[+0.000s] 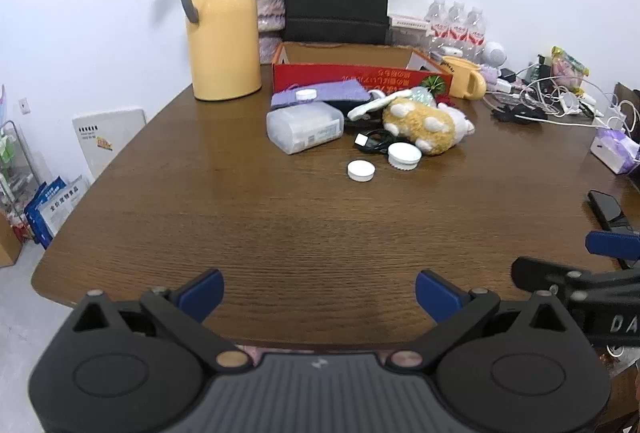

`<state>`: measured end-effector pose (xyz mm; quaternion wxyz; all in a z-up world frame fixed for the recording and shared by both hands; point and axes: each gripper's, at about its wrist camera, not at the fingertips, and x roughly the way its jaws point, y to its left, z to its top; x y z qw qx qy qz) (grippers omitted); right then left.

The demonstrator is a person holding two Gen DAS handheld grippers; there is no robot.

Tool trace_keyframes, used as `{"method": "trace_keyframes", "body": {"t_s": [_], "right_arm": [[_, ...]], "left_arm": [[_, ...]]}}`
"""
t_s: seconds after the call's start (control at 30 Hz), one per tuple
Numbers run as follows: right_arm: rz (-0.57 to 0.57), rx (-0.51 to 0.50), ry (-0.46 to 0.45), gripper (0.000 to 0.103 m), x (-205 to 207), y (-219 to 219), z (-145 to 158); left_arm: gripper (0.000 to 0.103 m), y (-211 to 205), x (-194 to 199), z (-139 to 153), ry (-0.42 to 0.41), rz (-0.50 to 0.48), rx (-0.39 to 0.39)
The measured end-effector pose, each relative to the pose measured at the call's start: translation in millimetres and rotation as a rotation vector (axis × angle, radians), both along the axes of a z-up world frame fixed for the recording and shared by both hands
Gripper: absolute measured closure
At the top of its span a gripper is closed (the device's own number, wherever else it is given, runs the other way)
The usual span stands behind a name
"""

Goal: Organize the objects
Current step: 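Move both tools toward the clutter beside the cardboard box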

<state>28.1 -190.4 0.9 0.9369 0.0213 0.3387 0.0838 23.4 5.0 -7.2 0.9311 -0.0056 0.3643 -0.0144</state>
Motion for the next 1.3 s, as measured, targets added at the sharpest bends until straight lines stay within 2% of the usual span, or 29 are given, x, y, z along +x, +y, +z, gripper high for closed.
{"method": "trace_keyframes", "body": {"t_s": [0.1, 0.17, 0.23, 0.3, 0.37, 0.43, 0.5, 0.57, 0.77, 0.9, 0.97, 1.07, 1.17, 1.3], "right_arm": [[-0.040, 0.037, 0.034, 0.000, 17.3, -8.7, -12.0], [-0.022, 0.094, -0.019, 0.000, 24.1, -15.9, -20.6], [0.027, 0.117, -0.017, 0.000, 32.4, -18.7, -25.5], [0.049, 0.101, -0.012, 0.000, 39.1, -17.8, -26.3], [0.023, 0.052, -0.015, 0.000, 47.3, -16.1, -25.1], [-0.014, -0.008, -0.026, 0.000, 57.2, -15.5, -24.5], [-0.039, -0.042, -0.017, 0.000, 66.9, -18.0, -23.5], [-0.038, -0.038, -0.026, 0.000, 68.8, -22.7, -19.7], [-0.052, -0.036, -0.045, 0.000, 63.2, -23.6, -5.0], [-0.024, 0.055, -0.029, 0.000, 61.4, -26.2, 3.0], [-0.031, 0.029, -0.025, 0.000, 65.4, -25.2, 4.3], [-0.052, -0.078, -0.044, 0.000, 70.7, -17.9, 2.0], [-0.056, -0.077, -0.034, 0.000, 82.2, -19.0, -3.0], [-0.041, -0.042, -0.028, 0.000, 102.5, -24.7, -1.8]], "left_arm": [[0.000, 2.0, 15.2, -3.6, 0.005, 0.012, 0.012], [0.000, 3.8, 25.5, -7.6, 0.008, 0.022, 0.015], [0.000, 4.7, 36.8, -12.5, 0.018, 0.032, 0.016], [0.000, 5.8, 48.6, -17.6, 0.032, 0.032, 0.008], [0.000, 5.6, 57.0, -20.8, -0.010, 0.025, 0.015], [0.001, 3.6, 66.6, -22.6, -0.010, 0.012, 0.036], [0.001, 1.8, 77.9, -23.2, 0.031, -0.014, 0.052], [0.001, 2.2, 84.8, -22.4, 0.065, -0.031, 0.047], [0.001, -0.7, 84.8, -11.4, 0.038, -0.027, 0.080], [0.001, -0.4, 89.6, -8.0, 0.034, -0.023, 0.084], [0.001, -0.6, 93.3, -8.6, 0.035, -0.024, 0.088], [0.001, 0.5, 100.2, -13.0, 0.043, -0.021, 0.076], [0.001, 3.6, 110.8, -16.8, 0.046, -0.027, 0.065], [0.001, 12.2, 136.5, -11.1, 0.007, -0.048, 0.049]]}}
